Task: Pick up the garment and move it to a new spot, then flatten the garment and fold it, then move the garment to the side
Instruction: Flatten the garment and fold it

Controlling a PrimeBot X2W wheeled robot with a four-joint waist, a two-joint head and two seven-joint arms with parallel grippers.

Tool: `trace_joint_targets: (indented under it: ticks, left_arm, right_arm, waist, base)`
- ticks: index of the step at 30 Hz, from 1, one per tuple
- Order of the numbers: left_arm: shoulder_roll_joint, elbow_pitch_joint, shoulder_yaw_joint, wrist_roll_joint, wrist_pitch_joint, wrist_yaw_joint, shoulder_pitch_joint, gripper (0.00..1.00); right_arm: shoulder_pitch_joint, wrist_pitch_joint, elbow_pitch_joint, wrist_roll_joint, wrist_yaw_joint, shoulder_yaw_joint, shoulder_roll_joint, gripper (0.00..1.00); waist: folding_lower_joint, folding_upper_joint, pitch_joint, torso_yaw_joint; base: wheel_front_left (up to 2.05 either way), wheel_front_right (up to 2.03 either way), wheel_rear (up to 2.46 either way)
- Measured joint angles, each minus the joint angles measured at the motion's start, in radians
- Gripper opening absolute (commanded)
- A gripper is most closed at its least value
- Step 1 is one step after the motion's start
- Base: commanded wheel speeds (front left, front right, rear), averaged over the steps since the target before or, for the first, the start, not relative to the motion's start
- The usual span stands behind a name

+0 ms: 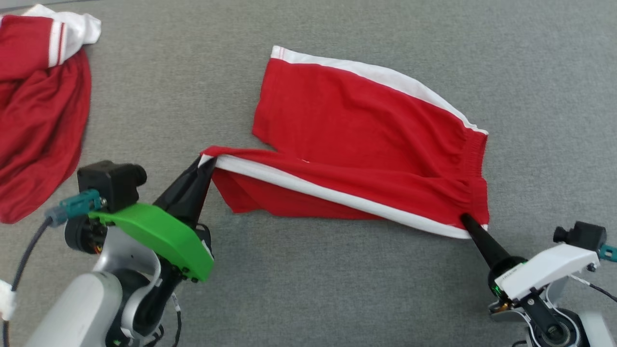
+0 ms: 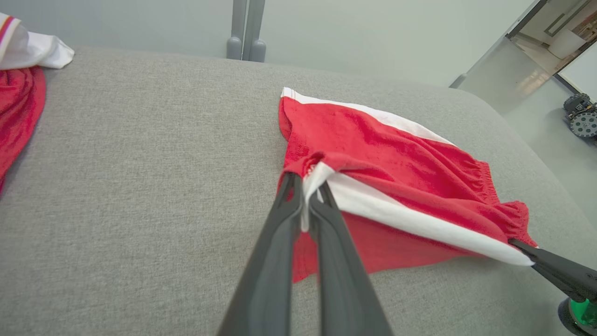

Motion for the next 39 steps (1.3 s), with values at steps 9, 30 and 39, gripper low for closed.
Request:
trace_joint_targets:
  ticks: [9, 30, 39]
  left_arm:
    - [0.052, 0.016, 0.029, -0.08, 0.201, -0.025, -0.205, 0.0]
    - [0.039, 0.244, 0.002, -0.099, 0.325, -0.079, -0.499, 0.0]
    - [0.025, 0.303, -0.005, -0.099, 0.312, -0.097, -0.521, 0.0]
  right_arm:
    - [-0.12, -0.005, 0.073, 0.073, 0.0, 0.075, -0.001, 0.0]
    - [-0.219, -0.078, 0.08, 0.208, -0.001, 0.199, -0.002, 0.0]
    - [-0.27, -0.086, 0.093, 0.249, -0.001, 0.216, -0.003, 0.0]
  waist:
    - [0.0001, 0.0, 0.063, -0.108]
    - [0.0001, 0.0, 0.12, -0.162]
    - [0.0, 0.0, 0.122, -0.165]
  base:
    - [0.0, 0.0, 0.0]
    - [0.0, 0.0, 0.0]
    - [0.0, 0.0, 0.0]
